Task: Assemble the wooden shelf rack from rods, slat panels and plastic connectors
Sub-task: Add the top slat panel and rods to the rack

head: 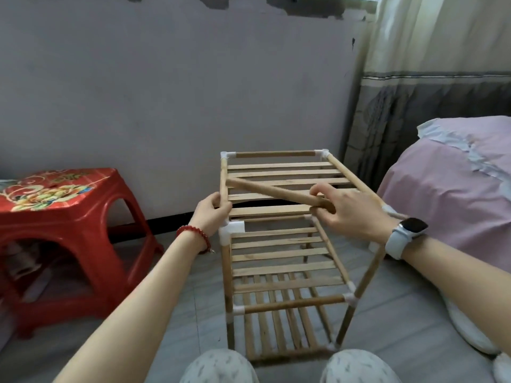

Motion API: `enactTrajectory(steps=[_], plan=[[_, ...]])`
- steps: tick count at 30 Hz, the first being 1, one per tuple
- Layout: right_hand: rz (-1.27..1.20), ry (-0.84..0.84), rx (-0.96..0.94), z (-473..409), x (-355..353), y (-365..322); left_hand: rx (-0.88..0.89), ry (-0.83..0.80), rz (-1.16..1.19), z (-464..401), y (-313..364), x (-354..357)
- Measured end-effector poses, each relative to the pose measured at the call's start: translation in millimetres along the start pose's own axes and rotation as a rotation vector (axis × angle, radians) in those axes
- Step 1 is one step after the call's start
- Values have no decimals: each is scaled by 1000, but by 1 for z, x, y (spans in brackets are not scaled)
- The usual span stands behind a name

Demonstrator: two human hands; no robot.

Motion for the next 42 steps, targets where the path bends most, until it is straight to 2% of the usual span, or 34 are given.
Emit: enactTrajectory(steps=[3,7,13,24,27,31,34,38,42], plan=[[131,36,-152,6,-4,-4,-14,42,110,18,-11,6],[179,28,-123,13,7,7,-2,53,139,26,-16,10],[197,127,-145,18,10,11,-11,9,230,28,-18,14],[182,200,-219,25,22,1,-40,43,210,33,-8,16],[187,268,-260,24,18,-5,-101,9,229,31,-17,17],[160,318,-378,24,20,-14,-235,-51,407,22,-18,16],[136,367,-453,24,20,-23,-286,4,458,13,-15,14],[147,365,-471,16,26,-25,-237,77,374,2,-14,13],[134,244,-470,2,39,-28,-255,101,354,-1,-18,9]])
Point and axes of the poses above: each hand's wrist, its own z-axis away from the middle knuckle, its own x-axis out of the palm, y = z × x, the point moved 9 cm from there along -z, towards the middle knuckle, and after that the axes turned 3 degrees about x, right-handed, at the moved point
